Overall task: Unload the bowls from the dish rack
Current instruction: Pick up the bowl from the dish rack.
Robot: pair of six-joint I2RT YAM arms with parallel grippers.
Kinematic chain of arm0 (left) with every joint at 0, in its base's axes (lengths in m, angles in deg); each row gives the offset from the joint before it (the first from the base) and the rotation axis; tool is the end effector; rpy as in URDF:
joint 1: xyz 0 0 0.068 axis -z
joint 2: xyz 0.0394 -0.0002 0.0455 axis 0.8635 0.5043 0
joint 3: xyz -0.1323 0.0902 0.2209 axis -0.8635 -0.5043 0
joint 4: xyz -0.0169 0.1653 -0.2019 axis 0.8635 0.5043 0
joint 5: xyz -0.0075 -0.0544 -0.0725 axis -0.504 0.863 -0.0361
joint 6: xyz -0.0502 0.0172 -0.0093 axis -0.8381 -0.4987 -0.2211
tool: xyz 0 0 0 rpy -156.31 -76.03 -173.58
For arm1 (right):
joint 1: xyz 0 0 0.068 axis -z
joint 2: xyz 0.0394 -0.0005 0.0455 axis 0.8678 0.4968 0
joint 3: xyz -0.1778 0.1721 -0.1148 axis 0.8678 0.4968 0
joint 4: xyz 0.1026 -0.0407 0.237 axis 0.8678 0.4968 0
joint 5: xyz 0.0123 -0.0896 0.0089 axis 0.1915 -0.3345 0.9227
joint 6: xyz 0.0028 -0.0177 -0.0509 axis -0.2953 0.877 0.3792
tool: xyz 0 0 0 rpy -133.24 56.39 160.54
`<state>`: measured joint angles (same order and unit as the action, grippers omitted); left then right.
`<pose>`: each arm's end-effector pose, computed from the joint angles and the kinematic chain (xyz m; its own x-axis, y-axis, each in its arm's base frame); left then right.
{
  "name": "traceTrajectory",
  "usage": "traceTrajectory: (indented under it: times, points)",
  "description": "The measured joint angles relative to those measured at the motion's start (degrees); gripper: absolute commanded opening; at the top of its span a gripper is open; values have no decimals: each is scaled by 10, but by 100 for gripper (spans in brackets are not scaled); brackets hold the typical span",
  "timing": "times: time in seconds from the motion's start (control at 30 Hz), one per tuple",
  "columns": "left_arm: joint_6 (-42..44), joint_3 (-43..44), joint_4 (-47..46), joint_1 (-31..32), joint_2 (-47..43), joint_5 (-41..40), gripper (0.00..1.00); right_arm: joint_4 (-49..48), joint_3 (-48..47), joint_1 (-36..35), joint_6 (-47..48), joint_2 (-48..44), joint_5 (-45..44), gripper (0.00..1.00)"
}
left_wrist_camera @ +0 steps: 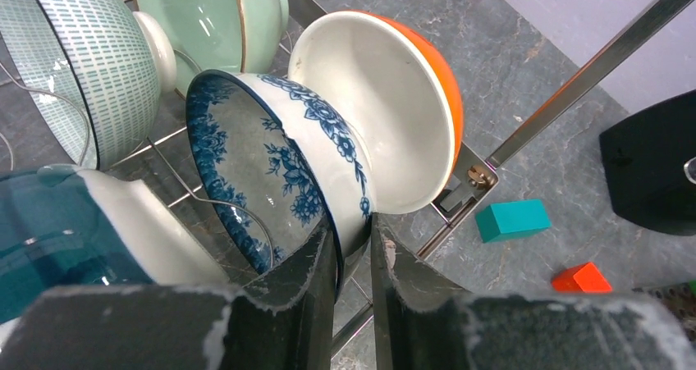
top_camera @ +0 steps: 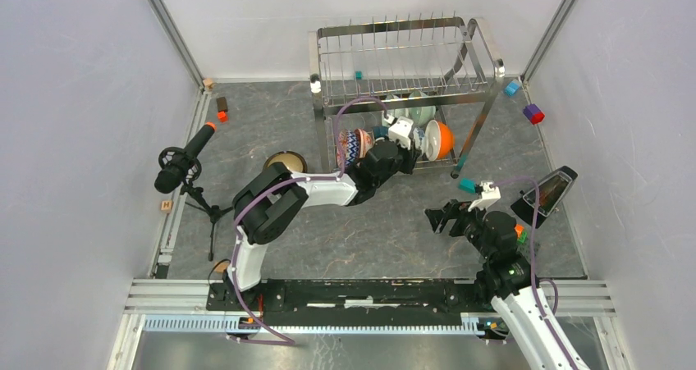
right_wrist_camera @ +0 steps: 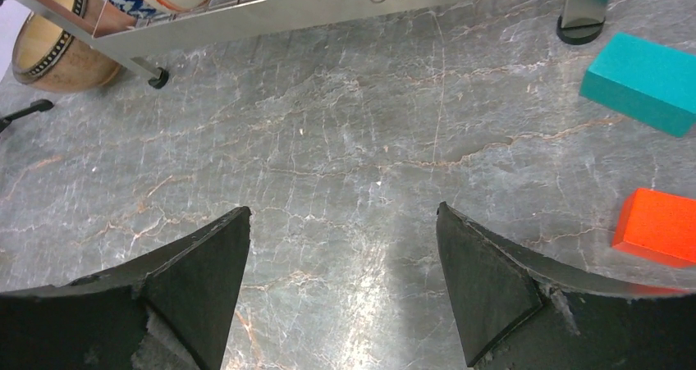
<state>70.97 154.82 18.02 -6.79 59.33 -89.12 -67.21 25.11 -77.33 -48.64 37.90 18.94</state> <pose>0.2824 -0.3616 0.1996 -0.2809 -0.0605 -0.9578 0.6054 0.7632 -0.2257 0.1091 0.0394 0.1650 -0.4639 0.3283 -0.8228 -0.2419 0.8466 0.4741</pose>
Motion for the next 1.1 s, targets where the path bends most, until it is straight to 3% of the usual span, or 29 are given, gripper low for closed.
traceTrajectory:
  times: [0.57,1.1]
  points:
    - [-142,-66,-103,-38,-14,47,2,-47,0,0,-12,14,-33,88]
    - [-203,-62,-118,-68,-14,45,2,-47,0,0,-10,8,-38,89]
